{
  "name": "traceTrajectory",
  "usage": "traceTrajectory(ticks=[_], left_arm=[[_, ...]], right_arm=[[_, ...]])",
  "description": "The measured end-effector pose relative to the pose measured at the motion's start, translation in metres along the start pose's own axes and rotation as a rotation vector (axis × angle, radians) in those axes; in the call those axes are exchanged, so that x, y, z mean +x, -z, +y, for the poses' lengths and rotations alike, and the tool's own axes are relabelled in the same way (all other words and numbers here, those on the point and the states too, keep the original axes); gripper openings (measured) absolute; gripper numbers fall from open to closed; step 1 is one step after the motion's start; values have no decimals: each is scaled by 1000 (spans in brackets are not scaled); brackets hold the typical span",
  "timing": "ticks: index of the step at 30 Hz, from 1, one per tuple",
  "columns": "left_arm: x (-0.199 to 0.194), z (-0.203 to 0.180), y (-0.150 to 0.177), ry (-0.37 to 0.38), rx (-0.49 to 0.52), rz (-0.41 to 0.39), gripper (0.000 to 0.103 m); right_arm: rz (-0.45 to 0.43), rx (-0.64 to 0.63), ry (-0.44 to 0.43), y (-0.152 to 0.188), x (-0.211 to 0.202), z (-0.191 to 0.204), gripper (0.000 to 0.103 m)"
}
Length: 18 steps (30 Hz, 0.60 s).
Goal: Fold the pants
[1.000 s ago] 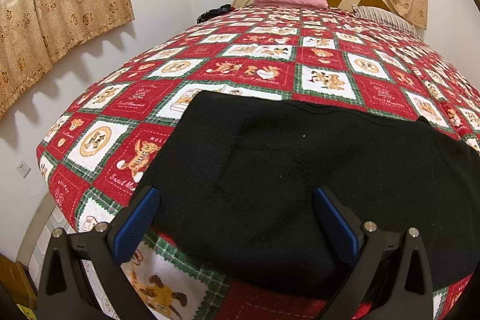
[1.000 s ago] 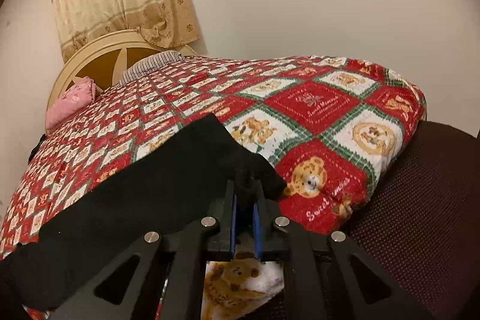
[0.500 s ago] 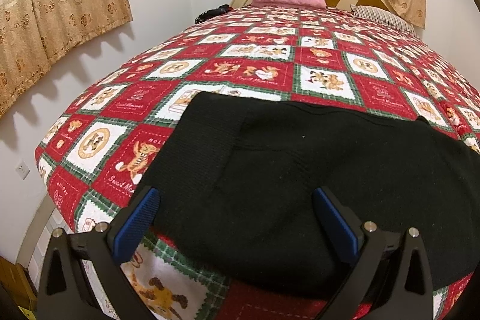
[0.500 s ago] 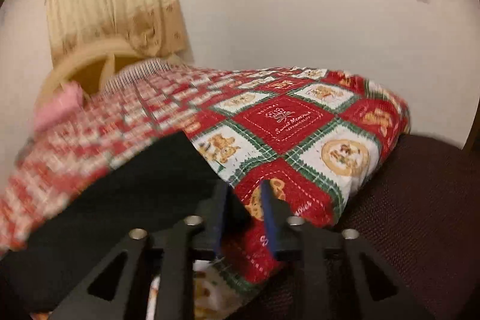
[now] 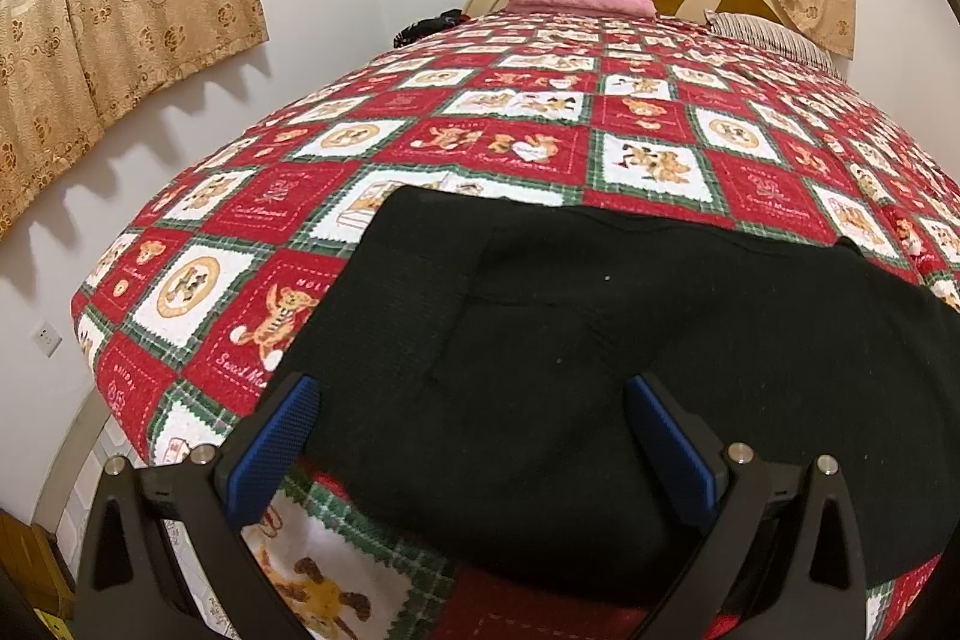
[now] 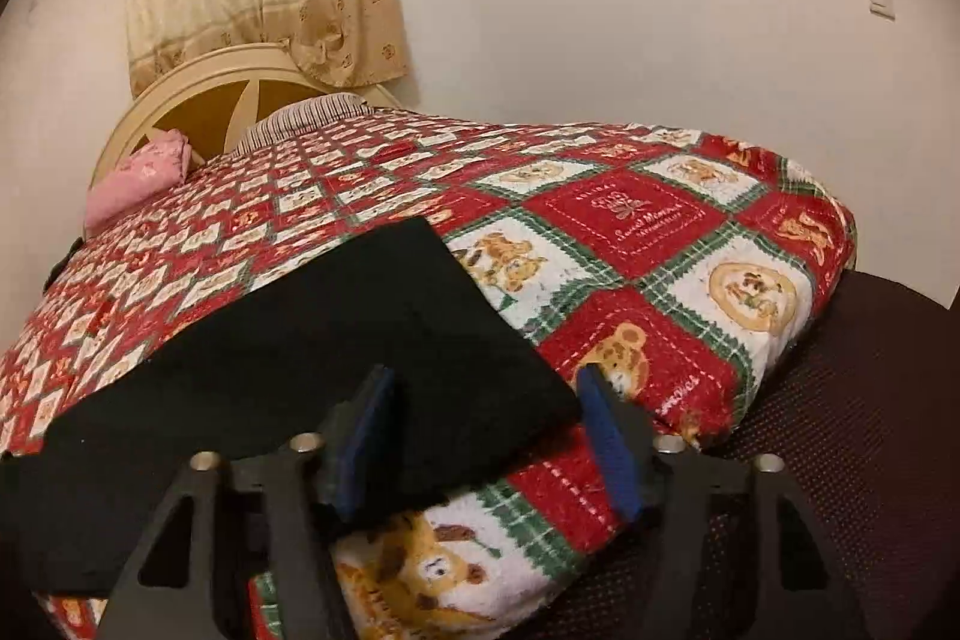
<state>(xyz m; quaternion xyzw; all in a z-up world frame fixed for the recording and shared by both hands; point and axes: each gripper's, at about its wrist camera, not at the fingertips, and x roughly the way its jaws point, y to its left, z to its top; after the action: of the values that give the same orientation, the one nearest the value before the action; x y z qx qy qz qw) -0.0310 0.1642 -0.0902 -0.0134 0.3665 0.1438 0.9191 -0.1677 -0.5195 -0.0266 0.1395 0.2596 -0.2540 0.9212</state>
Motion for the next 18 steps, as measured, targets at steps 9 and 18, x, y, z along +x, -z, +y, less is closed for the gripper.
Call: traceTrajectory(ticks=[9, 18], left_arm=[[1, 1, -2, 10, -3, 0, 103], [1, 1, 0, 20, -8, -16, 103]], right_arm=[[-103, -127, -190, -19, -63, 79, 19], [-55, -465, -580, 54, -94, 277, 18]])
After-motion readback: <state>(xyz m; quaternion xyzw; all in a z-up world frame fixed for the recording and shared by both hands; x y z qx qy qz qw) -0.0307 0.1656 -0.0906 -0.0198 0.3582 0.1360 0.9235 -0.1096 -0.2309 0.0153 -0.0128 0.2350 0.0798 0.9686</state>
